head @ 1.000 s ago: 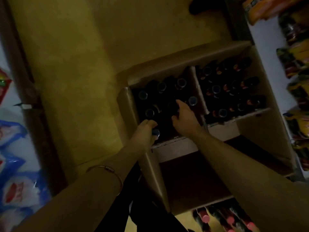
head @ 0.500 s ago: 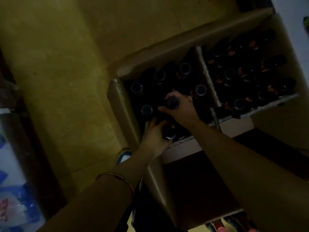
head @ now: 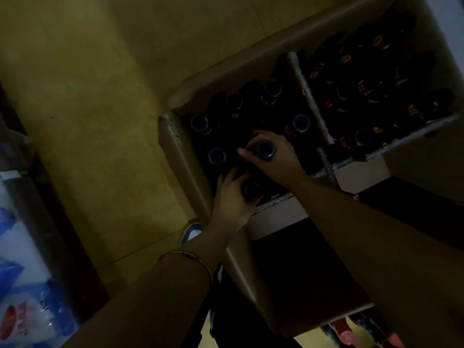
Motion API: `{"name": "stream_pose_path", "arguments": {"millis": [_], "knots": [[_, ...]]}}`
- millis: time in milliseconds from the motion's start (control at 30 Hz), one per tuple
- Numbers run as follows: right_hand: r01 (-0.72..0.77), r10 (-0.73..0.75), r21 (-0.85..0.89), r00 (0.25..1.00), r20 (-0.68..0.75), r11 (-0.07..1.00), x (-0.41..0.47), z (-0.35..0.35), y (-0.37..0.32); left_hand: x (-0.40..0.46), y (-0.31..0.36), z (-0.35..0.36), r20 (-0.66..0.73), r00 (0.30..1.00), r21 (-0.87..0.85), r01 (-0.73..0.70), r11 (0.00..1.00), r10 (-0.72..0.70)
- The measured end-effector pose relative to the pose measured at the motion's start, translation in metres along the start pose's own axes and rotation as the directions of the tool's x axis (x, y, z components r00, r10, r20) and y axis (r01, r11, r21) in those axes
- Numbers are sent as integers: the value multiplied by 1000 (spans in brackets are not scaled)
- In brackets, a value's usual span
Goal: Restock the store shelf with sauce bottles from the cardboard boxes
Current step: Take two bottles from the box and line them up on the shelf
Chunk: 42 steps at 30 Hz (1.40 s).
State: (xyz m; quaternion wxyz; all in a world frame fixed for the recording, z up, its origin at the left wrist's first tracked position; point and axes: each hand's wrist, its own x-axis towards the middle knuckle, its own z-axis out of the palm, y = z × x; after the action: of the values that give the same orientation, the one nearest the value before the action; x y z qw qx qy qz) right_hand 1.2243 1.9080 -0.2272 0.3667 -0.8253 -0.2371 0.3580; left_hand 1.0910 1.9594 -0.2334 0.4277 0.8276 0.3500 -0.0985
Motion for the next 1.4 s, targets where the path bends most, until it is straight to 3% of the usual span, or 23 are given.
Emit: {"name": "stream_pose_path", "arguments": {"millis": [67, 167, 333, 567, 700, 967, 1100, 1233, 1400], "knots": [[-105, 103, 137, 994, 19, 985, -13, -11, -6, -5, 5, -7, 3, 999, -147, -38, 988, 39], [-187, 186, 168, 982, 21, 968, -36, -30, -11, -16, 23, -31, -17, 999, -266, -49, 963, 47], [-112, 173, 299, 967, -185, 948, -75, -78, -41, -34, 79, -90, 13, 1000, -360, 5, 933, 0], [-26, 111, 317, 961, -252, 948, -132, -181, -159, -72, 200, -171, -15, 970, -298, -236, 925, 242], [106, 0, 267, 929, -369, 958, -177, -247, -241, -107, 287, -219, -55, 941, -342, -333, 879, 335], [340, -158, 178, 759, -631, 924, -294, -363, -376, -186, 424, -315, -166, 807, -367, -584, 723, 567], [345, -162, 138, 709, -686, 928, -342, -401, -427, -217, 493, -365, -96, 738, -368, -650, 665, 668], [308, -55, 202, 657, -752, 930, -393, -429, -470, -250, 560, -406, -8, 638, -427, -698, 575, 770], [250, 122, 315, 573, -811, 916, -455, -457, -516, -292, 629, -435, 127, 541, -571, -646, 508, 831]]}}
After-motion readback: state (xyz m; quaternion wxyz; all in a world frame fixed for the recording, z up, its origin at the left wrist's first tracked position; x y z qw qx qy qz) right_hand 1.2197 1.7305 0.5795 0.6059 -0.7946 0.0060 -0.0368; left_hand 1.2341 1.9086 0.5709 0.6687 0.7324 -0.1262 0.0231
